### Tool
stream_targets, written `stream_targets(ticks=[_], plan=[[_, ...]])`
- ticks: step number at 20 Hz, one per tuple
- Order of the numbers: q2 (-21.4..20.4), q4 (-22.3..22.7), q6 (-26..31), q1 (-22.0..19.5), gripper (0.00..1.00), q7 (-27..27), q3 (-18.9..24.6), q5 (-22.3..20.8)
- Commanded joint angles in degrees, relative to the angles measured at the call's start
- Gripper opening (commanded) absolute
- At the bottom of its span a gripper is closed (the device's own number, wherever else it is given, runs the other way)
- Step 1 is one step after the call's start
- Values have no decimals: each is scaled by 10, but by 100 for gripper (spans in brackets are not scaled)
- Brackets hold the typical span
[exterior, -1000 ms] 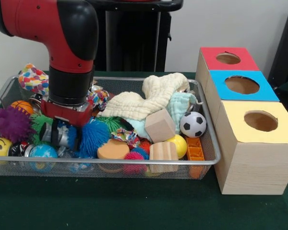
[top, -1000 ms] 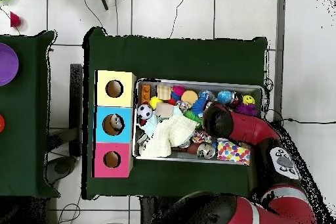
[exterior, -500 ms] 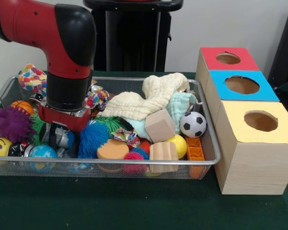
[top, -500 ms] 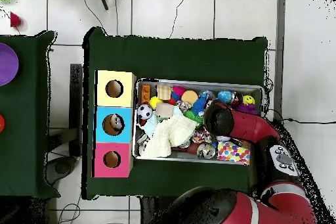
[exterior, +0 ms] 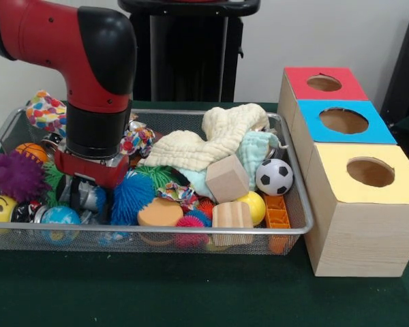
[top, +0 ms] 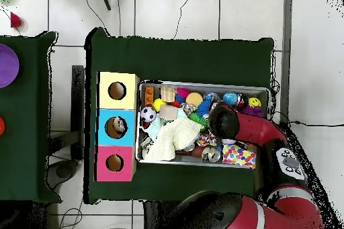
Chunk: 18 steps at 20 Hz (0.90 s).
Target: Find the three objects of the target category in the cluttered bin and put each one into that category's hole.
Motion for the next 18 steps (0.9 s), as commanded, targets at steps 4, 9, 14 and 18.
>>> stream_targets(ticks=[4, 9, 14, 18], plan=[[82, -30, -46, -23, 100, 12, 52, -38], [82, -17, -55, -41, 100, 4, 71, -47], [86, -11, -53, -65, 0, -13, 97, -60], [86, -12, -53, -69, 0, -14, 102, -74]])
